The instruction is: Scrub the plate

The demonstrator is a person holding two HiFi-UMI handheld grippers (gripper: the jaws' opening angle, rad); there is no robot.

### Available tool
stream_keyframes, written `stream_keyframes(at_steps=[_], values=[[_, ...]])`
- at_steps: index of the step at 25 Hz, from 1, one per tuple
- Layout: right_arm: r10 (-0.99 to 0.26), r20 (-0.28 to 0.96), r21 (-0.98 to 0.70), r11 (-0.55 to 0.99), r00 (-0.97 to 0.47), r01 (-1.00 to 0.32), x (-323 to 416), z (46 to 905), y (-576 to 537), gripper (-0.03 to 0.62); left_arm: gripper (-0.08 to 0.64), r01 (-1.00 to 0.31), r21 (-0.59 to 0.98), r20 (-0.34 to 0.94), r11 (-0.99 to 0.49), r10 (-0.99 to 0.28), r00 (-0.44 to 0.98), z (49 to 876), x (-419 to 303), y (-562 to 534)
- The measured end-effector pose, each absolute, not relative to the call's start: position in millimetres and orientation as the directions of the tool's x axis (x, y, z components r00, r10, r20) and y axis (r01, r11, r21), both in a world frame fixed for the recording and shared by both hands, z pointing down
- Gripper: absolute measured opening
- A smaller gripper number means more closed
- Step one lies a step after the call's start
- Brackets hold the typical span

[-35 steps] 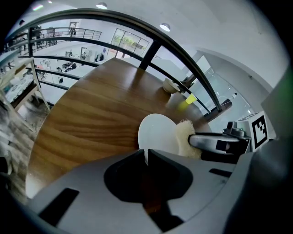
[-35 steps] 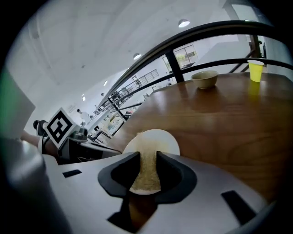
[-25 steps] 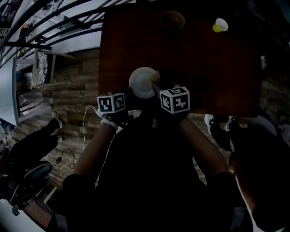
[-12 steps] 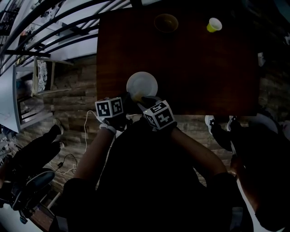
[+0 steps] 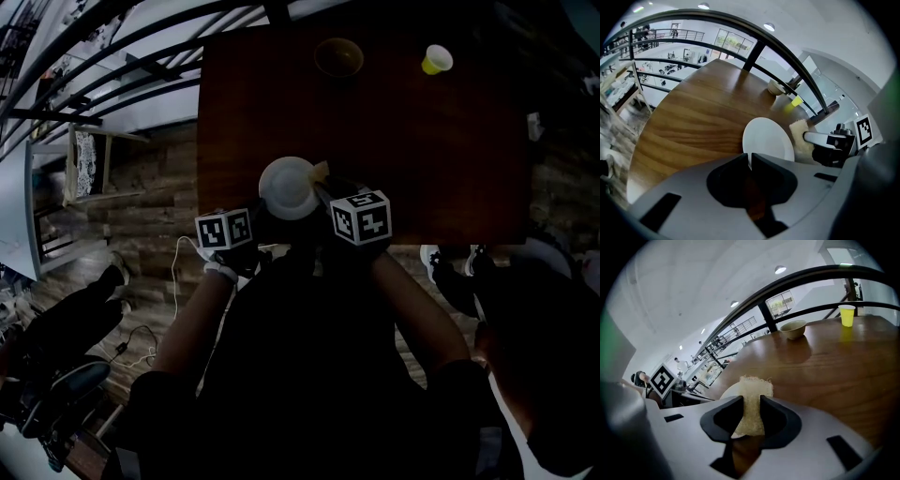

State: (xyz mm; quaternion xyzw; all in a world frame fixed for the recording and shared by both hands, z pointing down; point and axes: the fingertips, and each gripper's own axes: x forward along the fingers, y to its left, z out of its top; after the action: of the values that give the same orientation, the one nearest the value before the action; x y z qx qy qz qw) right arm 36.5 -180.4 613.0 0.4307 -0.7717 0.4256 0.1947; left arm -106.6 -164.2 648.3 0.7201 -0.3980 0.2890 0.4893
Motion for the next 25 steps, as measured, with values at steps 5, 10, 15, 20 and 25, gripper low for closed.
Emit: stream_keyframes(at_steps=[5,10,15,20,25], values=[[-0.549,0.641,-0.517,0.208,-0.536,-0.830,54.2,595.9,-178.2,0.120,0.034,-0.854,0.471,0.796,-0.220,-0.312,0.519,642.3,-112.1,-157.6],[-0.599,0.600,-0.518,0.213,-0.529,-0.828,65.2,563.3,-171.3,0.120,0.034,-0.886,0.343,0.761,-0.313,-0.460,0.457,601.4,-136.7,-183.2],[-0.647,0.524,-0.525,0.267,-0.554,-0.808,65.2,516.0,-161.9,0.120,0.034,-0.924,0.068,0.646,-0.376,-0.689,0.328,525.5,-182.3,-227.1],[-0.698,0.426,-0.499,0.350,-0.576,-0.793,65.7,452.1,-159.0,0.120,0.034,-0.952,-0.043,0.520,-0.302,-0.821,0.237,462.0,-228.2,-258.0],[-0.742,0.357,-0.428,0.411,-0.568,-0.805,66.9,406.0,-149.1,0.120,0.034,-0.954,-0.039,0.393,-0.298,-0.882,0.260,377.1,-236.5,-250.0]])
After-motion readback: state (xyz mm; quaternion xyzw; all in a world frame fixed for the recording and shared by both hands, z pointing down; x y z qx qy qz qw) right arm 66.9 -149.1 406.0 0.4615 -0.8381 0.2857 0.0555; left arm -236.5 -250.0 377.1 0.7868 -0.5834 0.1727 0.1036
